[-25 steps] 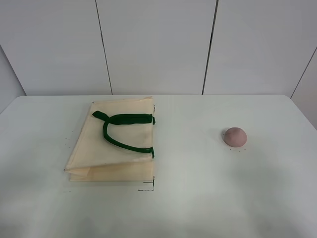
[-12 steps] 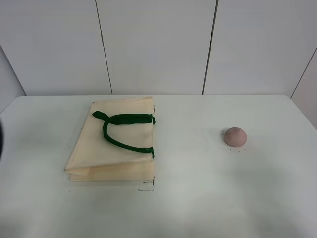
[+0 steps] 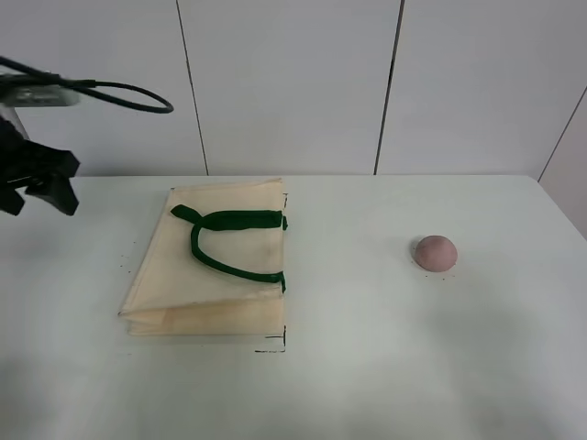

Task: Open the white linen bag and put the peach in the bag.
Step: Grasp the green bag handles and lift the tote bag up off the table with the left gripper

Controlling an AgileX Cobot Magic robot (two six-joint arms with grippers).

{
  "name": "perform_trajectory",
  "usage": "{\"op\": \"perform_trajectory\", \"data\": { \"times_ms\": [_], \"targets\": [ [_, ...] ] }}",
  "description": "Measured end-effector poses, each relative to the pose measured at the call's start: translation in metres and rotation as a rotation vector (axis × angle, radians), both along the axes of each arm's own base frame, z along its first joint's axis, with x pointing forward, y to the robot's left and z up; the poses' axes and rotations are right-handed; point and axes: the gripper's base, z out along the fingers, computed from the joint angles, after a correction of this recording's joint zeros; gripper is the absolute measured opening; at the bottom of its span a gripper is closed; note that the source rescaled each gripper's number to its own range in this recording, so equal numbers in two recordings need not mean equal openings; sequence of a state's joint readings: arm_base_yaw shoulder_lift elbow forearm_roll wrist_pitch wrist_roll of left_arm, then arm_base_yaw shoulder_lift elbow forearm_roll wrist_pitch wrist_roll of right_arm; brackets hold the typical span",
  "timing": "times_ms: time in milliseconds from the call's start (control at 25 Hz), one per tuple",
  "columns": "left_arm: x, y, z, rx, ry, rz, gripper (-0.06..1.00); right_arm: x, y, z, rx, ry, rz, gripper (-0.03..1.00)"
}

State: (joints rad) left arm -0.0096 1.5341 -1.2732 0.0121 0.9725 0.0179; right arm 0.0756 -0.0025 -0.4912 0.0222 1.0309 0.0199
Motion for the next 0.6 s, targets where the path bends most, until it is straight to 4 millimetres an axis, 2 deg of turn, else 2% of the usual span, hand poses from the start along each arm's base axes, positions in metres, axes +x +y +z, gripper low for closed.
{"op": "perform_trajectory", "data": {
  "times_ms": [160, 280, 360, 600],
  "targets": [
    [0.052, -0.006, -0.033, -0.057, 0.069, 0.018, 0.98, 0.0, 0.0, 0.0, 0.0, 0.0, 0.0, 1.0],
    [0.077, -0.02, -0.052, -0.079, 0.094, 0.026, 0.98, 0.0, 0.0, 0.0, 0.0, 0.0, 0.0, 1.0],
    [0.09, -0.037, -0.063, -0.09, 0.105, 0.03, 0.98, 0.0, 0.0, 0.0, 0.0, 0.0, 0.0, 1.0],
    [0.112, -0.093, -0.09, -0.066, 0.121, 0.034, 0.98, 0.0, 0.0, 0.0, 0.0, 0.0, 0.0, 1.0]
  ]
}}
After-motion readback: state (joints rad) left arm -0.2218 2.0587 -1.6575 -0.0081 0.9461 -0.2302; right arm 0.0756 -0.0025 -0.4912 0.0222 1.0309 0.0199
